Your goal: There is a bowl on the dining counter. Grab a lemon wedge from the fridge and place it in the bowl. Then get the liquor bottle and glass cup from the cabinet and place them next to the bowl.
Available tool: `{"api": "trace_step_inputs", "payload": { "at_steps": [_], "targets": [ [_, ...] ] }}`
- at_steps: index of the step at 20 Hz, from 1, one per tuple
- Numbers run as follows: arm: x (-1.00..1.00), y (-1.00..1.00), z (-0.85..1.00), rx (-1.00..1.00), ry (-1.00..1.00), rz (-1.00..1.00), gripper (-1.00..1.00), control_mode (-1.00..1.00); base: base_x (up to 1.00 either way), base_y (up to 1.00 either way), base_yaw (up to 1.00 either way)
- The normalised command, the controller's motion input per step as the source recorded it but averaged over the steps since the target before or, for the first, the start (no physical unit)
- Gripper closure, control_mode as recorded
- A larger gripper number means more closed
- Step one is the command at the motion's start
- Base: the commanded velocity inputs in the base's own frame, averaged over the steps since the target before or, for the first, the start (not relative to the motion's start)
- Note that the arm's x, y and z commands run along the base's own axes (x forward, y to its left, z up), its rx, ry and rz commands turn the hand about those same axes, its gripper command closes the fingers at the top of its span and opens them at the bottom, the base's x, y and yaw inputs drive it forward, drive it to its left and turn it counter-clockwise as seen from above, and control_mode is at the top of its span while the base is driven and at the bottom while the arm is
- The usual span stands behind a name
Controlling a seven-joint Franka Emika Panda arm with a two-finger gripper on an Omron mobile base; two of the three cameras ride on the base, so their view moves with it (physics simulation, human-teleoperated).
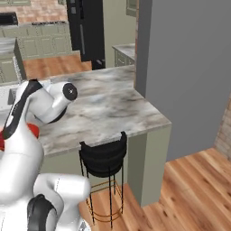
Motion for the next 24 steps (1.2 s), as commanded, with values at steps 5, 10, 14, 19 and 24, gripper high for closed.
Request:
{"api": "trace_step_inputs", "payload": {
  "at_steps": [5,10,14,19,24],
  "targets": [
    [0.67,0.12,-0.73,0.02,0.16,0.0,1.0,-1.0,0.0,0.0,0.0],
    [0.66,0.03,-0.65,0.03,0.07,0.04,1.0,-1.0,0.0,0.0,0.0],
    [0.51,0.06,-0.48,0.03,0.0,0.08,1.0,-1.0,0.0,0.0,0.0],
    [0.19,0.26,-0.37,0.02,-0.01,0.1,1.0,-1.0,0.0,0.0,0.0],
    [0.29,0.29,-0.32,0.02,0.0,0.08,1.0,-1.0,0.0,0.0,0.0]
  ]
}}
